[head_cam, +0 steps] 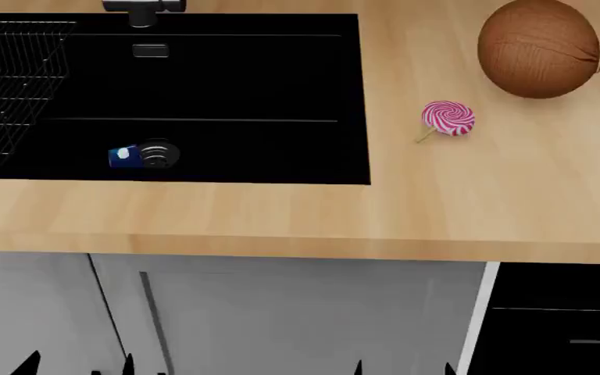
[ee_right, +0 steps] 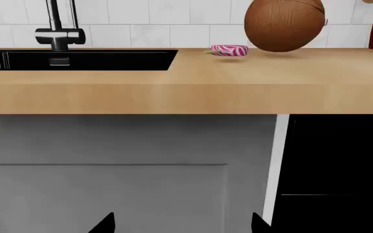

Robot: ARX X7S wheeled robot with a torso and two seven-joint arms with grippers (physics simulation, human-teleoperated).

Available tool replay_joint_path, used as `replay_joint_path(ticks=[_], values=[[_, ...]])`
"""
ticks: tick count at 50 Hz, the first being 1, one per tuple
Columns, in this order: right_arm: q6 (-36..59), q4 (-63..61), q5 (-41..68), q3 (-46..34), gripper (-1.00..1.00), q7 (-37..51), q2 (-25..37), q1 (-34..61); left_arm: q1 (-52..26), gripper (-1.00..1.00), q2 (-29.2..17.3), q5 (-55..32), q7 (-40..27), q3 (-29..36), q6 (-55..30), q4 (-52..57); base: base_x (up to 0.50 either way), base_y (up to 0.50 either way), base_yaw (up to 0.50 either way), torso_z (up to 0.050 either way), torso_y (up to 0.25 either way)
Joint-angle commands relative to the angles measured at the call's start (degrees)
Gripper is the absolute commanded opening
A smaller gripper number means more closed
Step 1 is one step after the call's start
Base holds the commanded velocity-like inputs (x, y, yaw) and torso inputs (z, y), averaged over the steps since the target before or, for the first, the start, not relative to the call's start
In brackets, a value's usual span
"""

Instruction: Turn the sink spout to the right.

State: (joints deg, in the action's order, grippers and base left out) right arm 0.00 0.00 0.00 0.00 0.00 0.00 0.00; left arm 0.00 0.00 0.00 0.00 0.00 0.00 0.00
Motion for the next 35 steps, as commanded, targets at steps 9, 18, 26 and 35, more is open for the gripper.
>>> replay_joint_path(ticks=[9, 18, 26, 35], values=[[-0.05, 0.11, 1.99, -2.54, 1.0, 2.57, 2.04, 0.21, -0.15, 1.0, -2.18, -1.06, -2.83, 2.57, -0.16, -0.1, 0.0, 0.0, 0.0, 0.0, 0.0], [-0.33, 0.34, 2.81, -3.65, 1.0, 4.03, 3.1, 0.33, 0.75, 1.0, -3.56, -3.98, -1.5, 4.09, 1.18, 1.42, 0.0, 0.0, 0.0, 0.0, 0.0], [-0.35, 0.29, 3.18, -4.51, 1.0, 4.97, 3.84, 0.24, 1.87, 1.0, -4.67, -6.05, -0.18, 5.21, 2.2, 3.4, 0.0, 0.0, 0.0, 0.047, 0.0], [-0.64, 0.63, 3.79, -5.15, 1.0, 5.84, 4.42, 0.53, 1.41, 1.0, -5.17, -6.62, -0.85, 5.82, 2.17, 2.57, 0.0, 0.0, 0.0, 0.05, 0.0]])
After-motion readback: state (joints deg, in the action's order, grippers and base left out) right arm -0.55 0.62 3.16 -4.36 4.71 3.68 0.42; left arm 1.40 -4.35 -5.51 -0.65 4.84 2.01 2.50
